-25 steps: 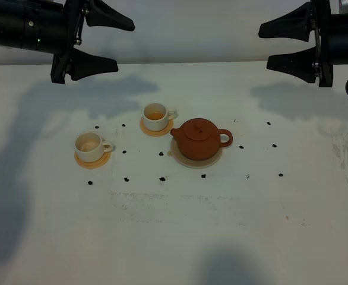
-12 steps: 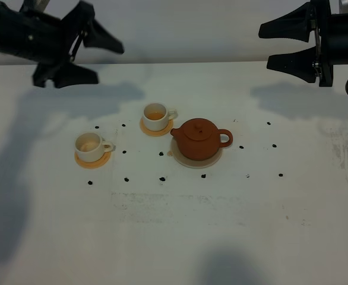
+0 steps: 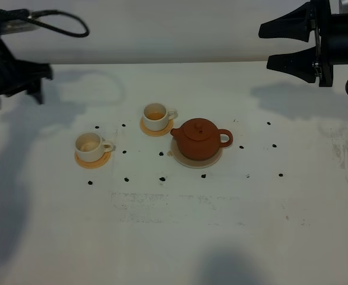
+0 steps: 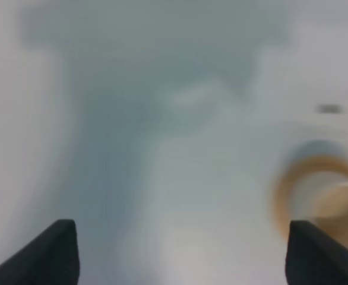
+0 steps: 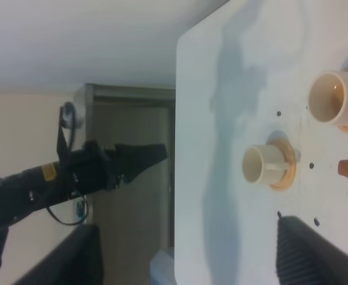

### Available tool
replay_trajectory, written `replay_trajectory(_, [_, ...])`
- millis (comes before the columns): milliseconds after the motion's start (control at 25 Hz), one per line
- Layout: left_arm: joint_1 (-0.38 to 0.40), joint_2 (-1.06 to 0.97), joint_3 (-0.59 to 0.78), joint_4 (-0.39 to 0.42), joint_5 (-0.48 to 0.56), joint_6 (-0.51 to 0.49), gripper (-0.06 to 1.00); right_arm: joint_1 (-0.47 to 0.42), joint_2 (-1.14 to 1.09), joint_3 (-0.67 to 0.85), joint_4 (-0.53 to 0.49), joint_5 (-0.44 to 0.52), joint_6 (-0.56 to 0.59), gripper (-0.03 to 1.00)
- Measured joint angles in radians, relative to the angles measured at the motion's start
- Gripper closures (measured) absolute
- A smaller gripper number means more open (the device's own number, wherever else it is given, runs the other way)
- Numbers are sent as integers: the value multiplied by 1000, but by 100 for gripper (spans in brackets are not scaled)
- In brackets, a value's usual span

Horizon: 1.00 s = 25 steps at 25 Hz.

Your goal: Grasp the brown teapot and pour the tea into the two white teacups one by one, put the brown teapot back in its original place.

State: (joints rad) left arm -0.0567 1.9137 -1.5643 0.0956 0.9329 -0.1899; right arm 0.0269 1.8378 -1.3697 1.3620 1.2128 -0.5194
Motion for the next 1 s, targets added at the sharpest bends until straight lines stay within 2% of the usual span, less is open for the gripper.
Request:
replay_trajectory(80, [1, 0, 0, 69, 34, -17, 23, 0, 0, 0, 0, 0, -1, 38])
replay_trajectory(200, [1, 0, 0, 103, 91, -25, 23, 0, 0, 0, 0, 0, -5, 38])
replay_trajectory(320, [1, 0, 0, 106, 147, -21, 23, 0, 0, 0, 0, 0, -6, 38])
replay_trajectory(520, [1, -2, -2, 71, 260, 70, 23, 0, 0, 0, 0, 0, -7, 38])
replay_trajectory(760, [1, -68, 6, 42, 261, 112, 26, 0, 0, 0, 0, 0, -9, 38])
replay_trajectory(1000, [1, -235, 153, 41, 262, 115, 27, 0, 0, 0, 0, 0, -10, 38])
